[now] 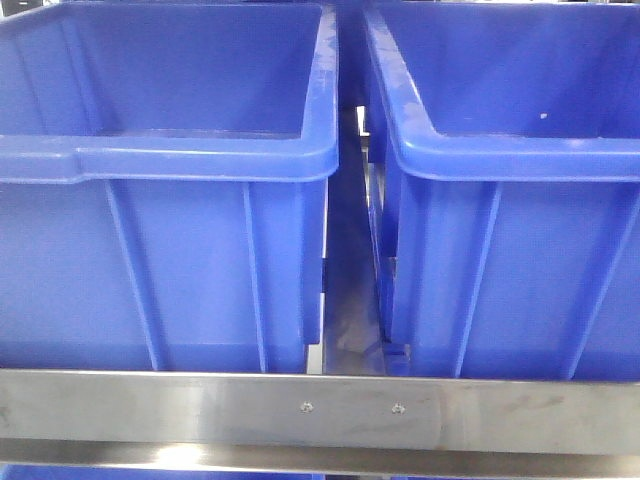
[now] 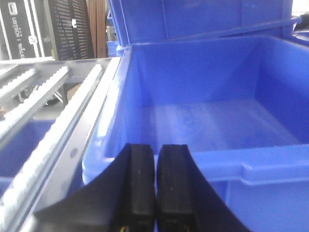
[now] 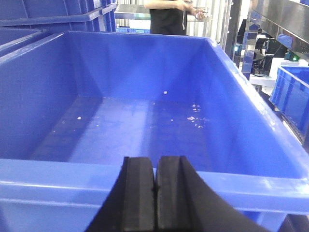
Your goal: Sort and place red and blue blocks on shelf
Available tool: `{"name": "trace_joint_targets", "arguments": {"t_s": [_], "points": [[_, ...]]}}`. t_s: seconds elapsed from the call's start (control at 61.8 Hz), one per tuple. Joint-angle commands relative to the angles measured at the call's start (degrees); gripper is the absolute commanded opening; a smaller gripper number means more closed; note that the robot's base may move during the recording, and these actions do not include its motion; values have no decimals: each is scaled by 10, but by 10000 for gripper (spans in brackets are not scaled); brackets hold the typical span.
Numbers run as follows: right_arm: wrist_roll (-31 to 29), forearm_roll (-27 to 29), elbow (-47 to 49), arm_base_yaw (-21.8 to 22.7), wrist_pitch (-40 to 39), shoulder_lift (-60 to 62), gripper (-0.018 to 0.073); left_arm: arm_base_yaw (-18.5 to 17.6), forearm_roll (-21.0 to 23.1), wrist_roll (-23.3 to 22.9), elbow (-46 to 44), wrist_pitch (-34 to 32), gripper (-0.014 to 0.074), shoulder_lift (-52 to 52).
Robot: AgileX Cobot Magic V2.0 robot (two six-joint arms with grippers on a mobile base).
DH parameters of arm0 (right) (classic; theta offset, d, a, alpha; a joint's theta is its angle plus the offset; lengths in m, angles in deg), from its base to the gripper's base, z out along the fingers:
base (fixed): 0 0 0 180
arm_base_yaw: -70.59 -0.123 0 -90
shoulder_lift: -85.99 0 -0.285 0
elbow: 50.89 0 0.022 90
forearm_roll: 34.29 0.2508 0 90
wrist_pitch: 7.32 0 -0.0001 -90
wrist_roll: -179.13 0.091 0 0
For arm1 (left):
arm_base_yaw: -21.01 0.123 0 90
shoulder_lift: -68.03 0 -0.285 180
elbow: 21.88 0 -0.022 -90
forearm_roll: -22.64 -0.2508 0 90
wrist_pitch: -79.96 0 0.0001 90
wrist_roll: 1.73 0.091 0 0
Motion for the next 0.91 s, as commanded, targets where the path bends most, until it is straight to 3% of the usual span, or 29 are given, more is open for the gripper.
{"name": "trace_joint_targets", "arguments": {"t_s": [0.0,0.89], "points": [[-1,0,14,4,-53,11,49,2,-1,-12,27,-21,123,4],[-1,0,14,4,-53,12,49,2,0,-12,27,-22,123,13]]}}
